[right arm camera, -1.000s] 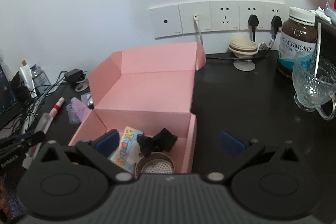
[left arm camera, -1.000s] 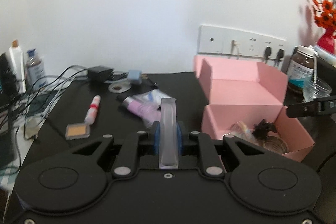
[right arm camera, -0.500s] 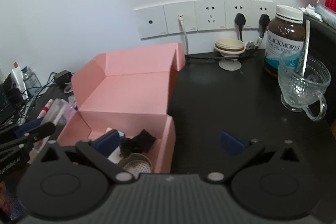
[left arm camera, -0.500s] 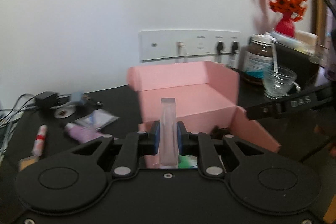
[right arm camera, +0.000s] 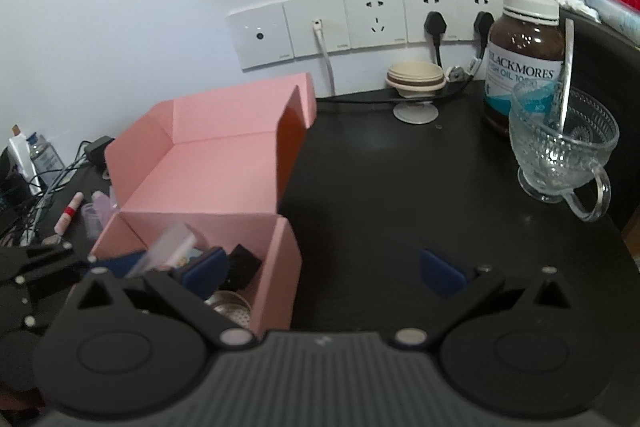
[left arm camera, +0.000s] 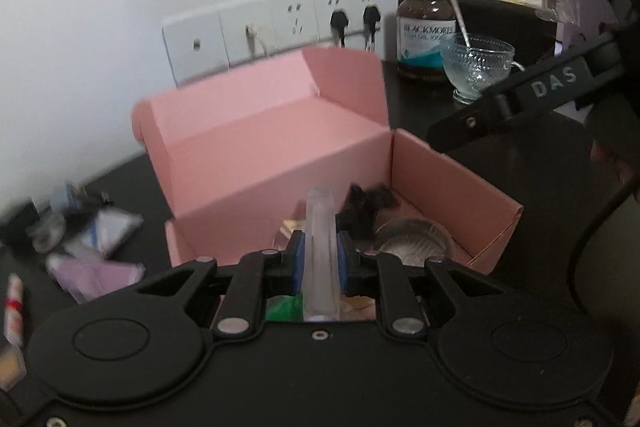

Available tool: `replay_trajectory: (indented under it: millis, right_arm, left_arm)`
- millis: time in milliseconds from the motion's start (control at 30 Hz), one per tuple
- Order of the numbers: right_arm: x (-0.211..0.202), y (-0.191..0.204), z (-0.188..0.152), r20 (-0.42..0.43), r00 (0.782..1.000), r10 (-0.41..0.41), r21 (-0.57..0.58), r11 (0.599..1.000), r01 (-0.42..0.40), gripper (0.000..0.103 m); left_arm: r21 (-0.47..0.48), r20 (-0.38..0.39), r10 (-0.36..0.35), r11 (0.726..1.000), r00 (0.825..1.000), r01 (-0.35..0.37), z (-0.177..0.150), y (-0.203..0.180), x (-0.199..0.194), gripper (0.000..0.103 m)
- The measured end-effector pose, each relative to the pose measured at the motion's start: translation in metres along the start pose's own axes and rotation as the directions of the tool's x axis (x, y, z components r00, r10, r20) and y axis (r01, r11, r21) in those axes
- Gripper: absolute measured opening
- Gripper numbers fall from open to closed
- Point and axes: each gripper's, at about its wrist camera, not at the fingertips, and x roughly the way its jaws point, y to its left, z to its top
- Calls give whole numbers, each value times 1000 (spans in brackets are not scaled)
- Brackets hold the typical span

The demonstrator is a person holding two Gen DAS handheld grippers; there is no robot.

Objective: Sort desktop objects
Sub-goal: 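Lower the clear tube into the pink box and open the left gripper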

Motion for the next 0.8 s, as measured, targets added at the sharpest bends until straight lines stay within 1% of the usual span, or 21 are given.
replay_trajectory:
  millis: [67, 267, 600, 700, 767, 800]
  right_arm:
    - [2, -3, 0, -5, 1000, -4, 6, 1000, 4, 102]
    - [6, -4, 2, -13, 1000, -1, 11, 1000, 1, 102]
    - [9, 7, 15, 14, 1000, 23, -6, 1000, -23, 102]
    - [8, 10, 15, 9, 999, 31, -13, 999, -31, 102]
    - [8, 12, 16, 9, 1000, 29, -26, 999, -28, 102]
    - [7, 13, 16, 10, 1000, 28, -27, 999, -27, 102]
  left_arm:
    - [-53, -23, -1, 999, 1000, 0, -1, 5, 4, 16]
    - [-82, -75, -5, 997, 997, -1, 4, 5, 20, 17]
    - [-125, -82, -6, 992, 997, -4, 7, 6, 23, 17]
    - [-144, -70, -23, 989, 997, 12, 8, 8, 20, 29]
    - [-142, -43, -22, 990, 999, 16, 10, 7, 14, 46]
    - [-137, -28, -17, 991, 999, 13, 11, 5, 10, 53]
